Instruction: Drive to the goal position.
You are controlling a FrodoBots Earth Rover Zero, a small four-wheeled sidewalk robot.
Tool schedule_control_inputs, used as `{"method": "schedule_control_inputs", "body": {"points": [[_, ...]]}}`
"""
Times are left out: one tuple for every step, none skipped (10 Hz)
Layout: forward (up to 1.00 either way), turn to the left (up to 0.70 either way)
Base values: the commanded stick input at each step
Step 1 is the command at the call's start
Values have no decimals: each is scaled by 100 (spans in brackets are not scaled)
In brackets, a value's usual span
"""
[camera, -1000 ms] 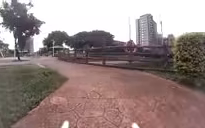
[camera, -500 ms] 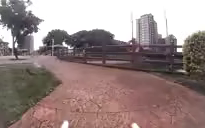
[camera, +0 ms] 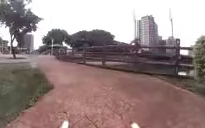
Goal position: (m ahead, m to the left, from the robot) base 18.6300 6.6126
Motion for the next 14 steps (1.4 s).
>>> {"method": "schedule_control_inputs", "body": {"points": [[70, 3], [70, 4], [70, 5], [70, 5], [70, 8], [70, 11], [70, 31], [70, 35], [70, 35], [70, 35], [70, 35], [70, 35], [70, 35], [70, 35]]}}
